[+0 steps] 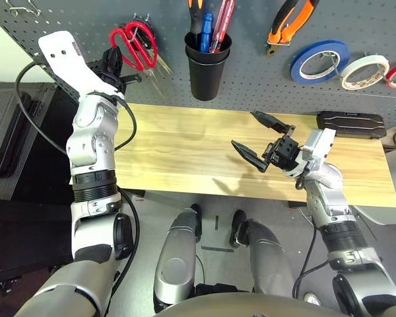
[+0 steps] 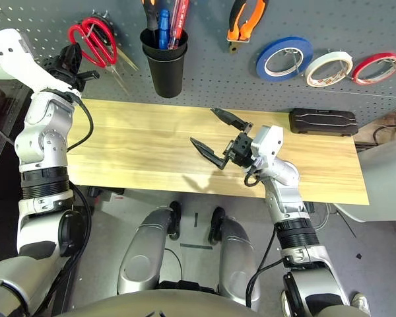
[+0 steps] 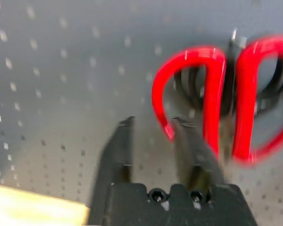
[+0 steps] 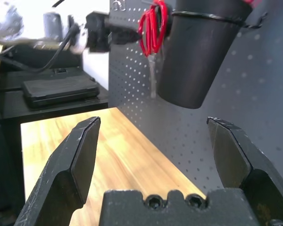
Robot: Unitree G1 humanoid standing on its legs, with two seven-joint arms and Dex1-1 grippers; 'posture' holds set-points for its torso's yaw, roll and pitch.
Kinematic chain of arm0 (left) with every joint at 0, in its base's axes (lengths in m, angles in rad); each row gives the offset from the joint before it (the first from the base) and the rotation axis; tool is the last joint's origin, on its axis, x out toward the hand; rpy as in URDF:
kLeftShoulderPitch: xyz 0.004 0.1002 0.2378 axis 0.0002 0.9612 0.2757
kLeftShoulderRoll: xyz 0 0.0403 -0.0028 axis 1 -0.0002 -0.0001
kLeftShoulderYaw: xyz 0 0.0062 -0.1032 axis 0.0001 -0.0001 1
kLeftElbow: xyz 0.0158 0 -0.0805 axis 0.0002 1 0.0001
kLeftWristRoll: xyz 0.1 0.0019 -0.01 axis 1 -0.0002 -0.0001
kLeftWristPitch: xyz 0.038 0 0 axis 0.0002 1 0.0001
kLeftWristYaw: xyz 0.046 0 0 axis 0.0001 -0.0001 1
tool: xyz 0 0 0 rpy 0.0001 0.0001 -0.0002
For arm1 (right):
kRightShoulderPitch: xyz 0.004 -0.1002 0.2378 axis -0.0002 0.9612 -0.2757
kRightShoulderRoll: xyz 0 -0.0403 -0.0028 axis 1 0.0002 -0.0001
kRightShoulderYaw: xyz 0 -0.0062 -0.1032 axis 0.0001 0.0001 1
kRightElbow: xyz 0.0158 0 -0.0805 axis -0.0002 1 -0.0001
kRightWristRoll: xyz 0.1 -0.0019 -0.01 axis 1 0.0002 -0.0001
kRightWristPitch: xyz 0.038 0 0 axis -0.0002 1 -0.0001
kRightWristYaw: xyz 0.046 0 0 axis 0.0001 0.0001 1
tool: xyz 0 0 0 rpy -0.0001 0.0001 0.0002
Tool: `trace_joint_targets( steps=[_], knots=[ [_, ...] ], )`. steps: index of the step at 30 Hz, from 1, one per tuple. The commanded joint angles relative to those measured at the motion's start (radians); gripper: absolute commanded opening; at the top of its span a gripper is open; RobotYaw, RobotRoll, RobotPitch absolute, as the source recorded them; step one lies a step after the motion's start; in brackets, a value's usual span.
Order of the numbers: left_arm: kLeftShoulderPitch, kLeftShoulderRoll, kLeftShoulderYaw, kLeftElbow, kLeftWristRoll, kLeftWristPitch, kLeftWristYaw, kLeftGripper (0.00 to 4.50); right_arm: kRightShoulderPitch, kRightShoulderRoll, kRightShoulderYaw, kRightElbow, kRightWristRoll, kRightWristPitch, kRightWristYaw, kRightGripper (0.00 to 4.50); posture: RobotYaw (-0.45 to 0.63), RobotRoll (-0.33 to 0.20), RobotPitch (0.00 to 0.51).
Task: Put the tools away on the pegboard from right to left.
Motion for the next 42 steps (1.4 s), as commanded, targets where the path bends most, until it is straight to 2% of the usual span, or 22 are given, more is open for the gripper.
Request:
trace_joint_targets(
  steps=[1,5,8,12,17,22,27,32,42],
  knots=[
    [0.073,-0.002,0.009,-0.105,-0.017,0.022,-0.003,2.93,0.027,-0.002,0.008,-0.019,-0.008,0.009,-0.009,4.50,0.19,0.000,0.276],
    [0.191,-0.002,0.032,-0.254,-0.055,0.096,0.010,4.46,0.035,0.002,0.005,-0.024,-0.010,0.012,-0.027,4.50,0.19,0.000,0.277],
    [0.304,-0.006,0.042,-0.351,-0.073,0.173,0.029,4.46,0.038,0.003,-0.013,-0.015,-0.031,0.032,-0.084,4.50,0.20,0.000,0.279],
    [0.432,0.002,0.026,-0.376,-0.038,0.205,0.030,4.46,0.032,-0.010,-0.052,0.022,-0.136,0.135,-0.282,4.50,0.21,0.000,0.278],
    [0.527,0.024,0.018,-0.251,0.078,0.051,0.011,4.46,0.029,-0.002,-0.165,0.089,-0.287,0.277,-0.677,4.50,0.19,0.000,0.268],
    [0.545,0.019,0.042,-0.107,0.127,-0.125,0.008,4.46,0.063,0.009,-0.254,0.112,-0.370,0.259,-0.936,4.50,0.14,0.000,0.245],
    [0.540,0.010,0.038,0.013,0.165,-0.268,0.013,4.46,0.095,0.016,-0.283,0.123,-0.393,0.214,-1.035,4.50,0.10,0.000,0.231],
    [0.526,0.006,0.040,0.103,0.175,-0.403,0.000,4.46,0.115,0.005,-0.307,0.149,-0.376,0.122,-1.061,4.50,0.09,0.000,0.206],
    [0.469,0.021,0.040,0.253,0.176,-0.523,-0.016,4.46,0.016,0.002,-0.349,0.278,-0.294,-0.036,-1.029,4.50,0.07,0.000,0.137]
  ],
)
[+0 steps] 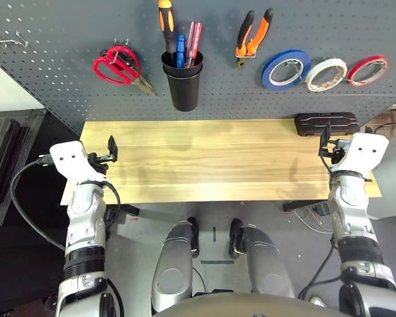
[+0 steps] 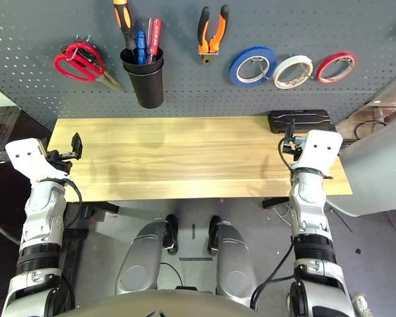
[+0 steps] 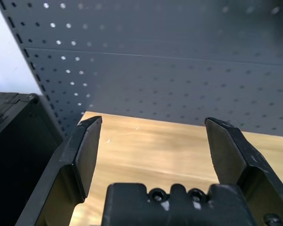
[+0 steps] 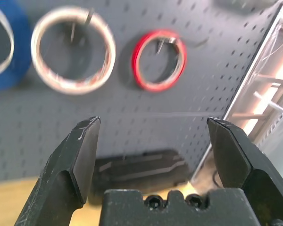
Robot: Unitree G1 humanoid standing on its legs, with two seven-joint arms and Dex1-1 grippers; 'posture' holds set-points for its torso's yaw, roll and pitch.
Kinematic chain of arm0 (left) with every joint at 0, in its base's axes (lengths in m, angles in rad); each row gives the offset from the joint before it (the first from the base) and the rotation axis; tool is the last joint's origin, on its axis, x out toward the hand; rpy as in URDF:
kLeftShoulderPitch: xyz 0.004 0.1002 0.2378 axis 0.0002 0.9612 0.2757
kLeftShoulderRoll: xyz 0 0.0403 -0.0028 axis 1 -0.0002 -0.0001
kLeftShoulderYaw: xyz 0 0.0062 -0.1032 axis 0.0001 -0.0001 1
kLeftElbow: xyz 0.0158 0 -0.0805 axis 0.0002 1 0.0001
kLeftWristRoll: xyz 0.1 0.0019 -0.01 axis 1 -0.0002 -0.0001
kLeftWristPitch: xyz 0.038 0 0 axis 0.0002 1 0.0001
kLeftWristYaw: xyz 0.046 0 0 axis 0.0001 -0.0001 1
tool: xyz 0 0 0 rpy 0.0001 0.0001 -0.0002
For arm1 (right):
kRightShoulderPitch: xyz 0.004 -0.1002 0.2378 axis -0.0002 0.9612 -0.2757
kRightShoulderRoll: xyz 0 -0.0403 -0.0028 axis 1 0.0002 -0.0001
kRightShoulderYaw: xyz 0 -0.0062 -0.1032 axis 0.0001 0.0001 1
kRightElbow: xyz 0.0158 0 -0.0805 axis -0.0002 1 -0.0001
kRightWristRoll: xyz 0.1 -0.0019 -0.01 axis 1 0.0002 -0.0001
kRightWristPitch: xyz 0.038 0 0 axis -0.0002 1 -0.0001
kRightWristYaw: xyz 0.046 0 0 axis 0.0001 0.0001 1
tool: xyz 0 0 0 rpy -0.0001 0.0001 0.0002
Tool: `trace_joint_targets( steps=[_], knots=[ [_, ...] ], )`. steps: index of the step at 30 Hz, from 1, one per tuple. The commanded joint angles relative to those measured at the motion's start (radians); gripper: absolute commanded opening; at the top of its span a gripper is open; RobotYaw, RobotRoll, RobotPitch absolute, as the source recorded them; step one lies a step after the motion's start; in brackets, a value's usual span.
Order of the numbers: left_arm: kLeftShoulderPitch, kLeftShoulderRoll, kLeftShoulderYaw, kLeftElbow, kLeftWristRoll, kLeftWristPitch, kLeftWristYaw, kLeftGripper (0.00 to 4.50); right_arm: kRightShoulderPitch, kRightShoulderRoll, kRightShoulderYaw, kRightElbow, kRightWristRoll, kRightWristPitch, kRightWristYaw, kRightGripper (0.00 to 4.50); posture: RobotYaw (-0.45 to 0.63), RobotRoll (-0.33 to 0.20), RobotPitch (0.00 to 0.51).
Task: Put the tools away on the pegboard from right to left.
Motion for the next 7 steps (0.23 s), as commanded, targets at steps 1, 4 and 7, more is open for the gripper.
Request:
trace_joint_targets(
  steps=[1,4,7],
  knots=[
    [-0.019,0.012,0.003,0.060,0.012,-0.042,-0.005,4.46,-0.015,-0.012,-0.021,0.053,0.028,-0.040,0.015,4.50,0.07,0.000,0.133],
    [-0.031,0.018,0.008,0.086,0.011,-0.059,-0.003,4.46,-0.029,-0.021,-0.023,0.081,0.036,-0.052,0.023,4.50,0.07,0.000,0.128],
    [-0.034,0.025,0.009,0.105,0.014,-0.077,0.000,4.46,-0.044,-0.028,-0.021,0.107,0.043,-0.067,0.035,4.50,0.08,0.000,0.122]
  ],
)
